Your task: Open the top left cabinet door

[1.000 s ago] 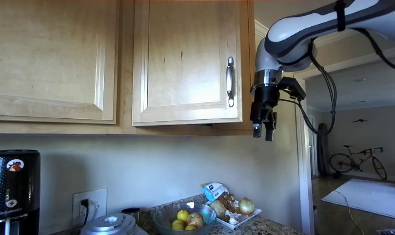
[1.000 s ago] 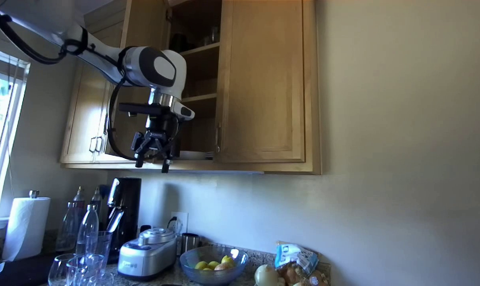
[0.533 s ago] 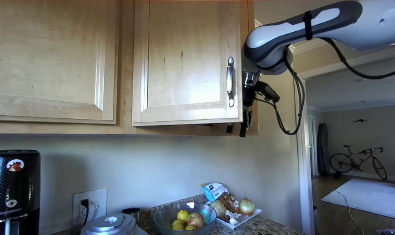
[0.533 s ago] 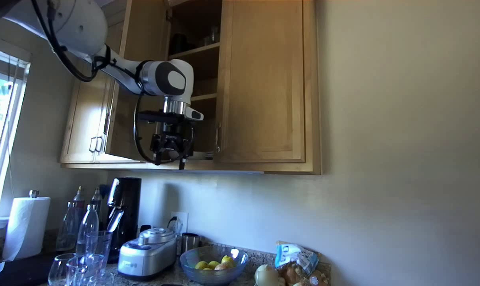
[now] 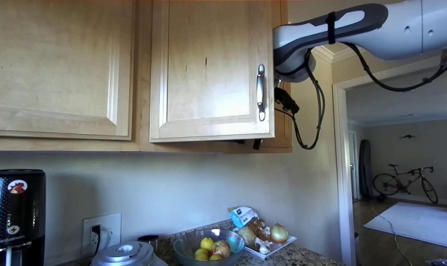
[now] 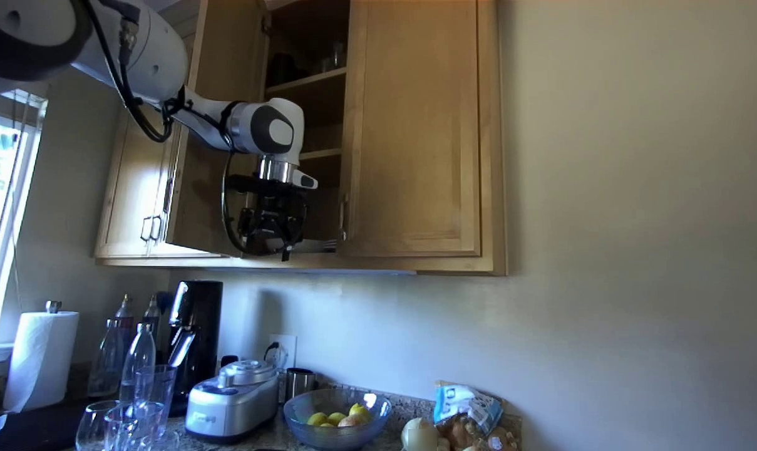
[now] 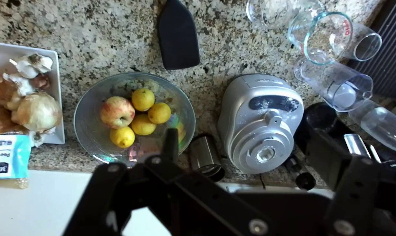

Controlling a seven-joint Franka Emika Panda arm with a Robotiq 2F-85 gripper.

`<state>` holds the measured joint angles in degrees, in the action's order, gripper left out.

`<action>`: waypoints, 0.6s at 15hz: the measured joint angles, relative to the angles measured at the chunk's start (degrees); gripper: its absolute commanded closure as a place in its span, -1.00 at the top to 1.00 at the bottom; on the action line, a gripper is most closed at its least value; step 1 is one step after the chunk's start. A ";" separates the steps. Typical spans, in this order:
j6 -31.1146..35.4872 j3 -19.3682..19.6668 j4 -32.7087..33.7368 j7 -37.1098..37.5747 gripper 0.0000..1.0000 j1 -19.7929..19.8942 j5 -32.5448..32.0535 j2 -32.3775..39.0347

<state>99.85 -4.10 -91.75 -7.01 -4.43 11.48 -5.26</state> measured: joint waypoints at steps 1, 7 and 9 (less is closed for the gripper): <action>0.00 -0.35 0.47 -0.23 1.00 -0.16 0.60 0.15; -0.04 -1.96 2.17 -2.98 1.00 -1.55 4.96 0.18; -0.10 -2.49 2.58 -4.15 1.00 -2.22 6.26 0.18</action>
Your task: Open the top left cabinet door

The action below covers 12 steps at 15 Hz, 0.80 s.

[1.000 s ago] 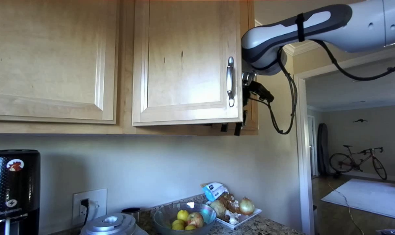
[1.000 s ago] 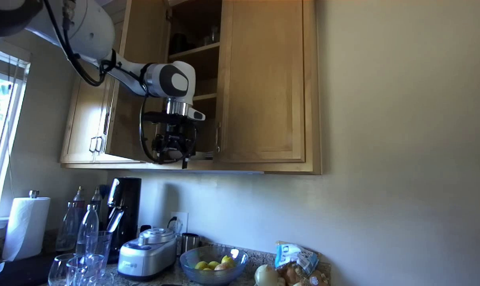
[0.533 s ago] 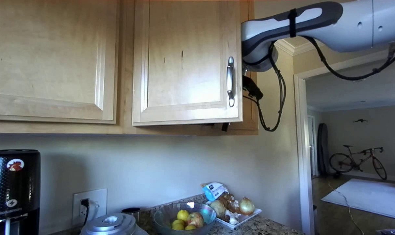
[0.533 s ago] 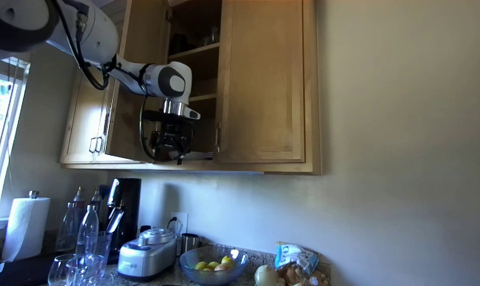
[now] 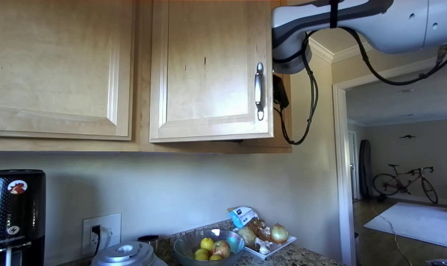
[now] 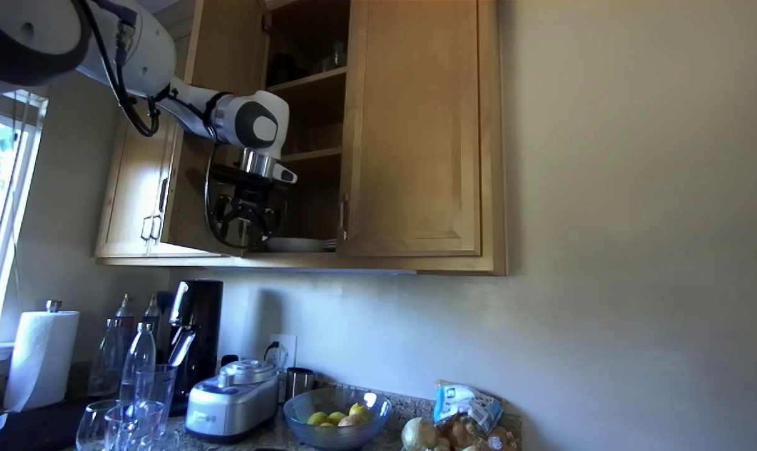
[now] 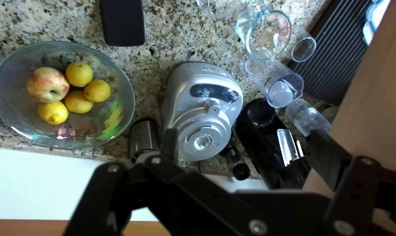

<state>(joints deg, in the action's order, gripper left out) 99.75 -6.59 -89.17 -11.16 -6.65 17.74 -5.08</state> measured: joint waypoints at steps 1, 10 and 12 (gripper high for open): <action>-0.02 -0.30 0.16 -0.52 1.00 -0.38 0.52 0.00; -0.58 -4.58 2.10 -5.48 1.00 -5.04 3.35 0.36; -0.64 -5.47 2.65 -5.81 1.00 -5.73 3.34 0.76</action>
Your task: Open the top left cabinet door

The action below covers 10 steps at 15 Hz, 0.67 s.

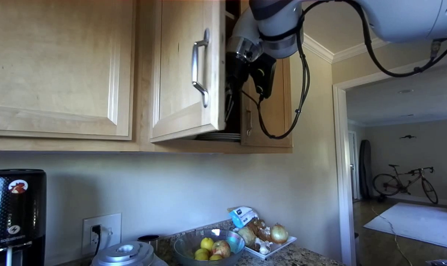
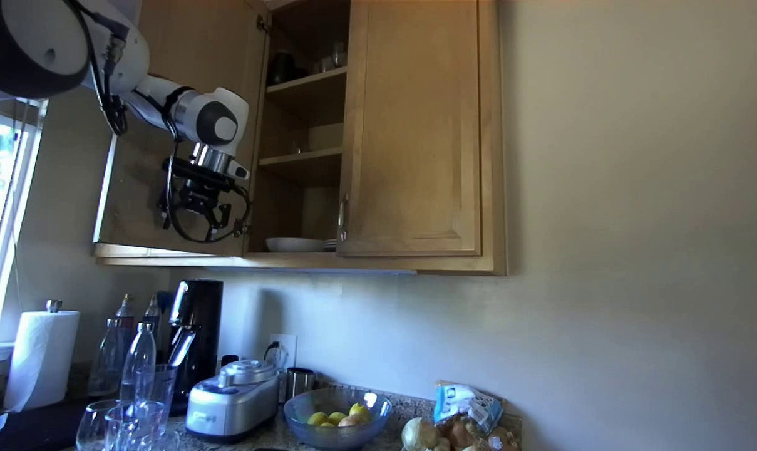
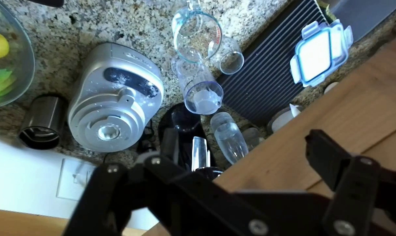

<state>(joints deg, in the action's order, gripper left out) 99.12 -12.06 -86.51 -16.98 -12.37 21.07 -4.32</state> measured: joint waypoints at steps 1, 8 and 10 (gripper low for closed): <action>0.06 -0.15 0.16 0.00 1.00 -0.20 -0.16 0.21; 12.79 1.62 -3.34 8.17 1.00 1.81 -3.77 0.00; 17.29 2.00 -5.66 11.92 1.00 2.33 -5.38 -0.47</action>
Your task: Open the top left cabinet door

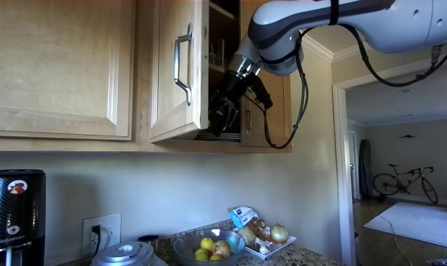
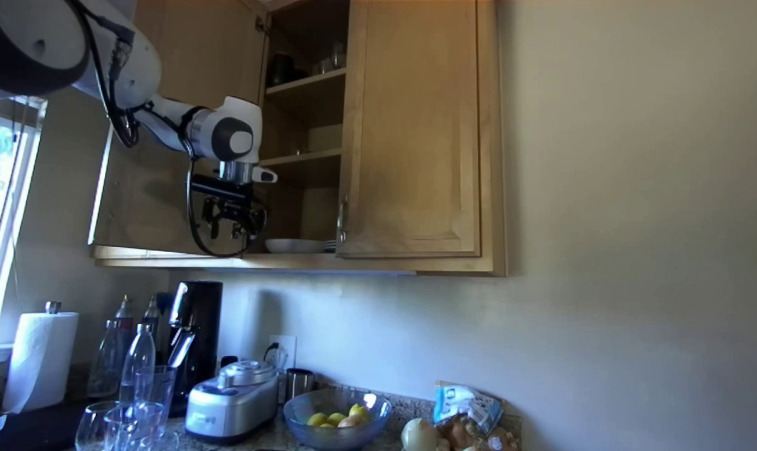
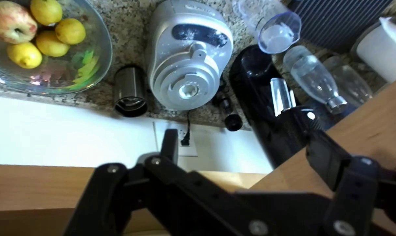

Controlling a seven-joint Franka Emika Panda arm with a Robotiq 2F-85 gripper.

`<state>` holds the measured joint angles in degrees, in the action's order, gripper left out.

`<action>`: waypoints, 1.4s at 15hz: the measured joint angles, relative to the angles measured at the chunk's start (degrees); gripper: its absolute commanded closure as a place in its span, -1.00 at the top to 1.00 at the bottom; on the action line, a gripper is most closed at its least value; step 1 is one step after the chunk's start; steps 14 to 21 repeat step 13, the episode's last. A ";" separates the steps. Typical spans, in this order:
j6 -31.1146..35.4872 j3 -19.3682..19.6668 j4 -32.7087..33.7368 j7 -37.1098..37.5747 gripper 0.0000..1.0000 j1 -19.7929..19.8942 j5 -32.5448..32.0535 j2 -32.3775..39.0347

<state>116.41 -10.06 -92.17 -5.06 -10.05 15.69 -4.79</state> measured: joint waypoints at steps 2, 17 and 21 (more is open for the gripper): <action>4.34 0.07 -2.60 4.50 1.00 0.42 -2.23 -0.76; 2.59 -0.20 -10.56 34.41 1.00 2.44 -18.13 -4.13; 2.59 -0.20 -10.56 34.41 1.00 2.44 -18.13 -4.13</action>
